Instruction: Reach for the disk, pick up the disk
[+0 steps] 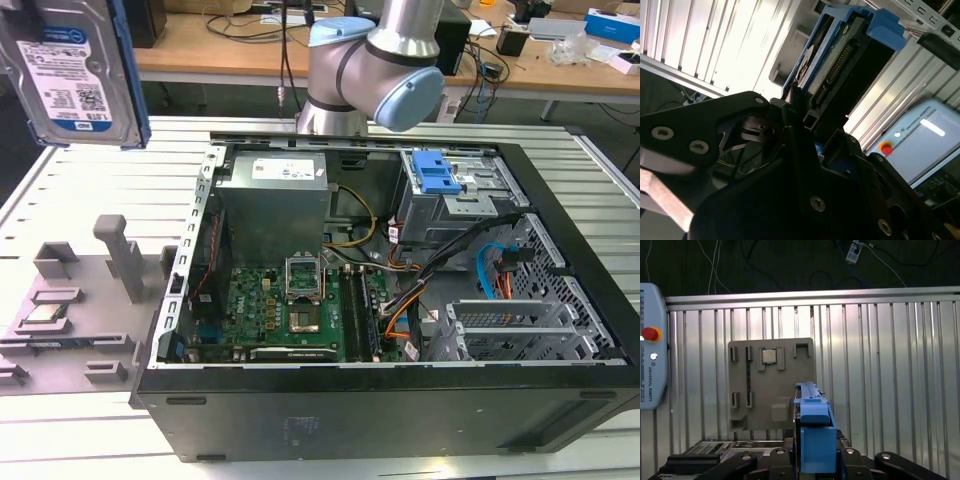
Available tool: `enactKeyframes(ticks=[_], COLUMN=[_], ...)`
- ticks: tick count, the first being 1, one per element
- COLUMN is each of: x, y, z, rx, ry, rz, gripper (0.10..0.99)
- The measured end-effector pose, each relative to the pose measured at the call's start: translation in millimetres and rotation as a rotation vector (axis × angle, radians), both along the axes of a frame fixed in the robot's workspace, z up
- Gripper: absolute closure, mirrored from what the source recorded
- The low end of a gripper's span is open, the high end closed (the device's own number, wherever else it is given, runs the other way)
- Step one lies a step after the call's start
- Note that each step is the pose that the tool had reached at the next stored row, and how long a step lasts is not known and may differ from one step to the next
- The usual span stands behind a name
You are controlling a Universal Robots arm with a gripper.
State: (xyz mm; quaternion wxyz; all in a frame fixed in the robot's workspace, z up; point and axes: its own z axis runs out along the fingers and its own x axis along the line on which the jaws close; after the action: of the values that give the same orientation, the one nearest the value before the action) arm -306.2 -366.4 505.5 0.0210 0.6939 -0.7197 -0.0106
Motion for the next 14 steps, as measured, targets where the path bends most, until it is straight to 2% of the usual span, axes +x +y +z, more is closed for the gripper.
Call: enactKeyframes(ticks=[4,7,14], x=[15.5,32.6,62.5], y=[0.0,0.0,0.0], z=[0.1,0.0,0.1], rx=[0.000,0.000,0.000], ry=[0.0001,0.0001,0.0004], rz=[0.000,0.000,0.000], gripper=[0.722,0.722,0.722])
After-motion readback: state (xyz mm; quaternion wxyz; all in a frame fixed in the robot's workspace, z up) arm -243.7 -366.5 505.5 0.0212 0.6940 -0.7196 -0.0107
